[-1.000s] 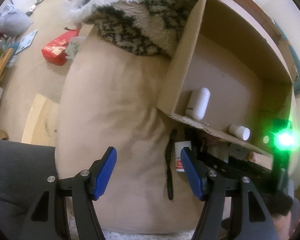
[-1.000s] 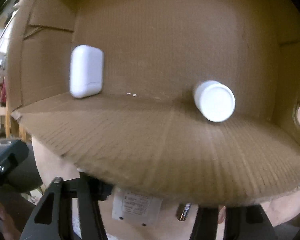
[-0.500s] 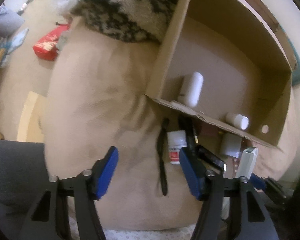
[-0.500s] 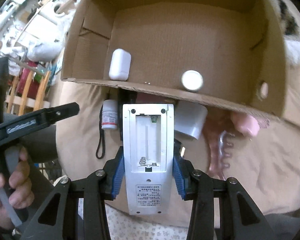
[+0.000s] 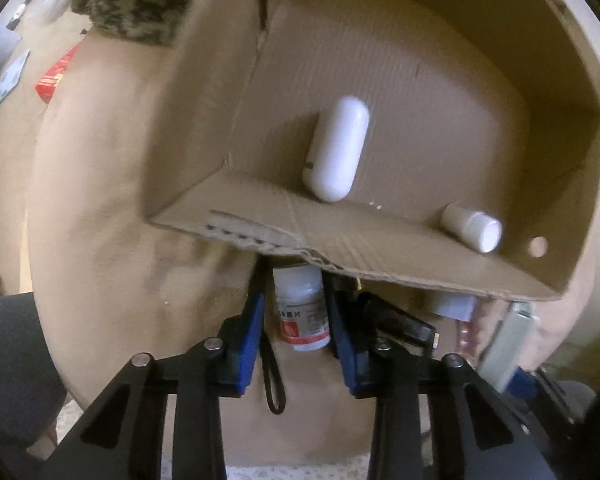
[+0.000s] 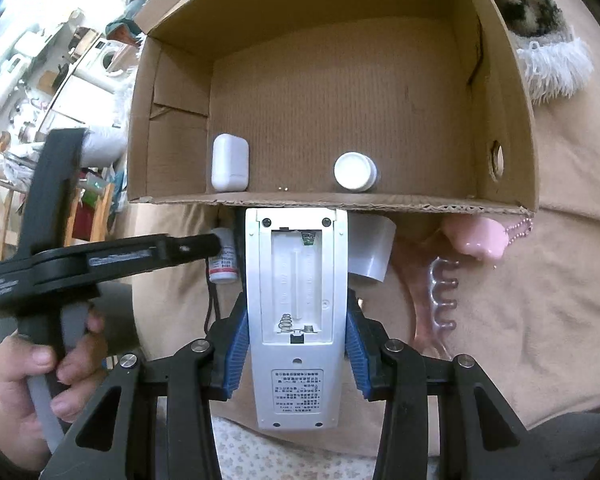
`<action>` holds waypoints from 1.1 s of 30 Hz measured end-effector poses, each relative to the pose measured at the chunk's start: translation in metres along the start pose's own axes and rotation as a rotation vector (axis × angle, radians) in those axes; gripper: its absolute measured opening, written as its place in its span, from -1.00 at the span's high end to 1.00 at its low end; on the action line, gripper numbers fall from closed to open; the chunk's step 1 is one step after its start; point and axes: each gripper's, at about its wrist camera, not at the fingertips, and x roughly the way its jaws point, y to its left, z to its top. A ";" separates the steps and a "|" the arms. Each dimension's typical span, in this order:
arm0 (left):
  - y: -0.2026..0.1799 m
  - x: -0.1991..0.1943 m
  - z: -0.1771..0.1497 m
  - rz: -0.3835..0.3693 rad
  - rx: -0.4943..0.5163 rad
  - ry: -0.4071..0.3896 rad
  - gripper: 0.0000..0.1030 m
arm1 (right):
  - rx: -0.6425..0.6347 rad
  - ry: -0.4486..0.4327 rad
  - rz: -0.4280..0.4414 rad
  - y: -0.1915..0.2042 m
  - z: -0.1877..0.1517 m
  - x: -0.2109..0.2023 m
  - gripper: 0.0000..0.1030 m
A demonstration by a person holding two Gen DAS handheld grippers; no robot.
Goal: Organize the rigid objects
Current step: 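Lift the device with the right tool while the left tool grasps a red-labelled pill bottle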
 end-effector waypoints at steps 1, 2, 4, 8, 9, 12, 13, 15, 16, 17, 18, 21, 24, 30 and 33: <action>-0.002 0.005 0.000 0.009 0.005 0.011 0.46 | 0.001 0.001 0.001 0.000 0.000 0.001 0.11; -0.004 0.008 -0.001 0.009 0.004 0.017 0.52 | 0.002 0.003 0.003 0.000 0.000 0.002 0.11; -0.009 0.008 -0.001 0.022 0.019 0.003 0.52 | 0.001 0.003 0.005 -0.004 -0.002 -0.005 0.11; -0.012 0.004 -0.004 0.031 0.035 -0.015 0.54 | -0.003 0.010 0.003 -0.007 -0.004 -0.011 0.11; -0.011 0.001 -0.006 0.032 0.038 -0.019 0.54 | -0.003 0.012 0.001 -0.008 -0.004 -0.010 0.11; -0.009 -0.010 -0.016 0.037 0.052 -0.035 0.54 | 0.003 0.018 0.003 -0.008 -0.006 -0.010 0.11; -0.009 -0.015 -0.020 0.042 0.059 -0.046 0.54 | 0.005 0.021 0.003 -0.008 -0.006 -0.009 0.11; -0.008 -0.024 -0.028 0.047 0.070 -0.071 0.54 | 0.002 0.030 0.001 -0.007 -0.008 -0.008 0.11; -0.010 -0.029 -0.034 0.047 0.076 -0.083 0.54 | -0.003 0.034 0.002 -0.006 -0.010 -0.008 0.11; -0.008 -0.034 -0.040 0.049 0.082 -0.096 0.54 | -0.013 0.038 0.000 -0.004 -0.012 -0.008 0.11; -0.003 -0.038 -0.049 0.048 0.085 -0.106 0.54 | -0.020 0.039 -0.002 -0.003 -0.014 -0.009 0.11; -0.001 -0.056 -0.063 0.051 0.103 -0.149 0.54 | -0.029 0.029 0.007 0.002 -0.021 -0.015 0.11; -0.008 -0.071 -0.070 0.056 0.117 -0.205 0.54 | -0.035 0.002 0.036 0.006 -0.025 -0.029 0.11; -0.003 -0.106 -0.059 0.048 0.146 -0.305 0.54 | -0.057 -0.096 0.053 0.018 -0.015 -0.067 0.11; -0.007 -0.130 -0.046 0.040 0.166 -0.343 0.54 | -0.056 -0.150 0.047 0.020 -0.002 -0.085 0.11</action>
